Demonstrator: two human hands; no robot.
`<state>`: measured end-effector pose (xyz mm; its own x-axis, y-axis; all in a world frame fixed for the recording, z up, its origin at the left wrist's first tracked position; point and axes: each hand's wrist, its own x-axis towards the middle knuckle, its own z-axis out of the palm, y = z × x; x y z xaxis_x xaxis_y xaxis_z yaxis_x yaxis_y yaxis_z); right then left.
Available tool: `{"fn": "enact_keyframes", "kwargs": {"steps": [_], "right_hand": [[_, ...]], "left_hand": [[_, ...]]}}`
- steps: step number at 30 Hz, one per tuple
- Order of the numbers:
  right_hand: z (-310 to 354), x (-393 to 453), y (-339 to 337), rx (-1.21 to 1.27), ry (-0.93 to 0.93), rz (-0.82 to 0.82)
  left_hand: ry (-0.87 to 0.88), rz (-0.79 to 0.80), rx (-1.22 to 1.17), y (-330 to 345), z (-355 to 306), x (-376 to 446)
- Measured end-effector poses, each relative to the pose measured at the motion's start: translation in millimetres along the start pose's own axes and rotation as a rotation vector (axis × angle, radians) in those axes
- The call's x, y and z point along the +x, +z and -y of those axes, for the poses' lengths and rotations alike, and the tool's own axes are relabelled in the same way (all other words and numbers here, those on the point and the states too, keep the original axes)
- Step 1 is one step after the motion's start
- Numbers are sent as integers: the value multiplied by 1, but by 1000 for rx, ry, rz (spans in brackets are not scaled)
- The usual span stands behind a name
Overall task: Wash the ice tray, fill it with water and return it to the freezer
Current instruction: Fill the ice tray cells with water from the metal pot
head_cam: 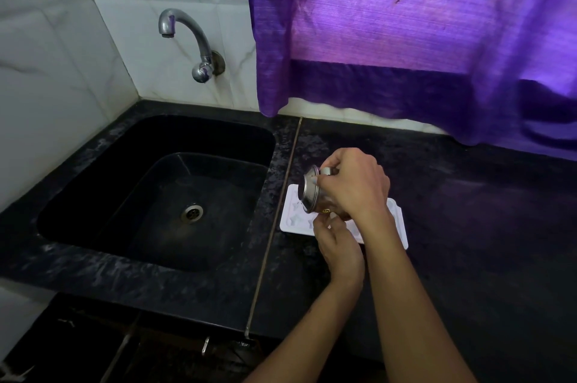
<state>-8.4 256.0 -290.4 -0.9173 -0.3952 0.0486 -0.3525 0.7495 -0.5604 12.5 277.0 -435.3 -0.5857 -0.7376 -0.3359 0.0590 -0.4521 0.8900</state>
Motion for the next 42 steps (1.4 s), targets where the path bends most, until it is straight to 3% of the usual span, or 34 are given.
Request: {"fn": "enact_keyframes", "kwargs": {"steps": [7, 15, 24, 36, 42], "right_hand": [[-15, 13, -18, 245, 64, -81], [-39, 42, -5, 856, 157, -137], [-60, 68, 30, 1261, 250, -83], [-78, 167, 48, 1269, 246, -135], [-93, 224, 68, 1251, 304, -139]], "left_hand": [[98, -60, 12, 1, -36, 9], [267, -60, 134, -5, -71, 40], [321, -54, 322, -6, -97, 85], [305, 153, 418, 42, -111, 184], [284, 153, 466, 71, -104, 230]]}}
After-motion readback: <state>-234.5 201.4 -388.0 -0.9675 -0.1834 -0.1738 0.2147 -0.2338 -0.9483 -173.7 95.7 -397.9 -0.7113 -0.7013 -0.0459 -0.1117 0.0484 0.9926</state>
